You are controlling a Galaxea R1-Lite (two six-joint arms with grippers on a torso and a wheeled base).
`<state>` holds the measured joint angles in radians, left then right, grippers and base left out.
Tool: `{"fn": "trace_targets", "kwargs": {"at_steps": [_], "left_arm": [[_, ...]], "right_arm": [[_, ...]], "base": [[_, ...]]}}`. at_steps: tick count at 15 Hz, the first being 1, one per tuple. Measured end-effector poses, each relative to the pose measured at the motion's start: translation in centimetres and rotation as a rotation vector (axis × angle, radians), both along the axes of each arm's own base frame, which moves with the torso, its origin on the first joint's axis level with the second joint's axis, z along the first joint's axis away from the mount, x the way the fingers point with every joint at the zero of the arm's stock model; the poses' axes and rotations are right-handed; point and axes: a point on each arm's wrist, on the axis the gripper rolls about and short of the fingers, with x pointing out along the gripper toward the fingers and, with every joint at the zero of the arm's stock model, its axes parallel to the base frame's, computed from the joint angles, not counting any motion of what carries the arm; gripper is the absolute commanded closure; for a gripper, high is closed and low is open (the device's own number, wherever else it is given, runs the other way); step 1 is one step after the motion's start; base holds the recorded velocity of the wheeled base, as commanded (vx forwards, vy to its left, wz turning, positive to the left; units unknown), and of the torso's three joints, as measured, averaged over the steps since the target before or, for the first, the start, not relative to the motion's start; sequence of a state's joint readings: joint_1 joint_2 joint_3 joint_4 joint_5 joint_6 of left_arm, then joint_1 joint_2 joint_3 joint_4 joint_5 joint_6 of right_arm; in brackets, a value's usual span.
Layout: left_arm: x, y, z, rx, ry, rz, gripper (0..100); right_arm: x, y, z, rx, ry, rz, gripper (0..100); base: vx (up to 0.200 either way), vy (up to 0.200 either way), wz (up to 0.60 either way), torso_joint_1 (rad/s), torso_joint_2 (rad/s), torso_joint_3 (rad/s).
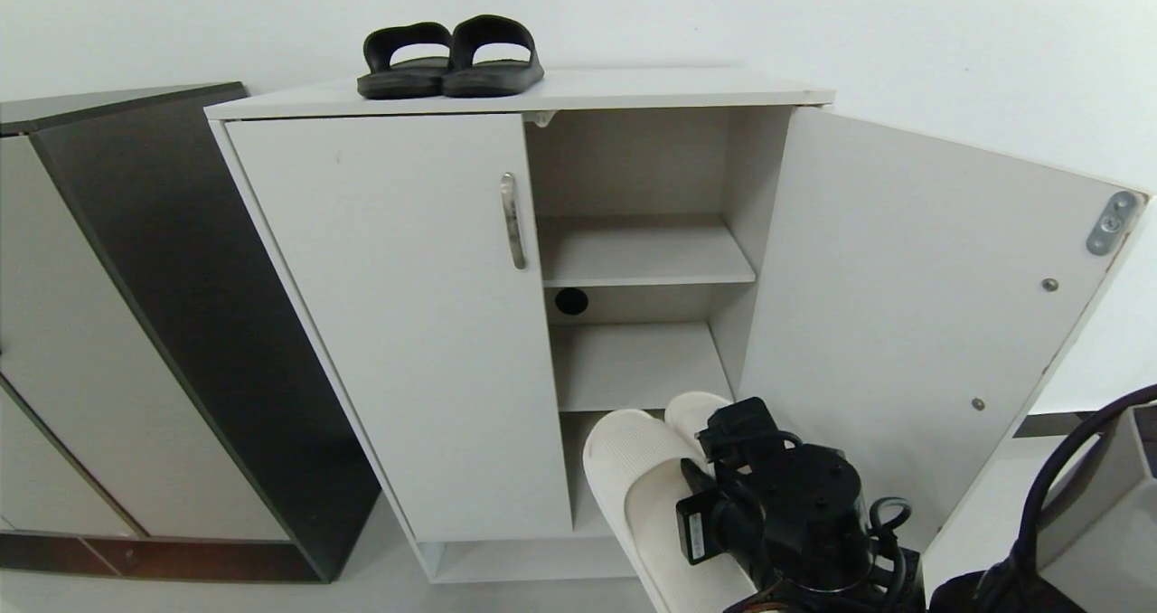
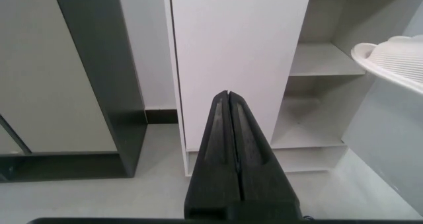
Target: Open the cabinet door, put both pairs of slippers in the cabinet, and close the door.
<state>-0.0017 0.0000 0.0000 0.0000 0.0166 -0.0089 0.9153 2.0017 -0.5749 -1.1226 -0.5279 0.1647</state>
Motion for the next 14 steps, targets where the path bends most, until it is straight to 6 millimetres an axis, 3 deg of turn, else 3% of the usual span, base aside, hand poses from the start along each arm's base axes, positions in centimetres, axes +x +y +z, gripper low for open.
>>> {"fn": "trace_targets", "kwargs": {"at_steps": [14], "left_arm": [[0.0,0.0,0.0,0.001,0.0,-0.001,100]], "right_arm": [[3.0,-2.5,-0.7,-0.013,0.012,-0.116,100]], "base": [[0.0,0.0,0.0,0.0,0.0,0.0]]}}
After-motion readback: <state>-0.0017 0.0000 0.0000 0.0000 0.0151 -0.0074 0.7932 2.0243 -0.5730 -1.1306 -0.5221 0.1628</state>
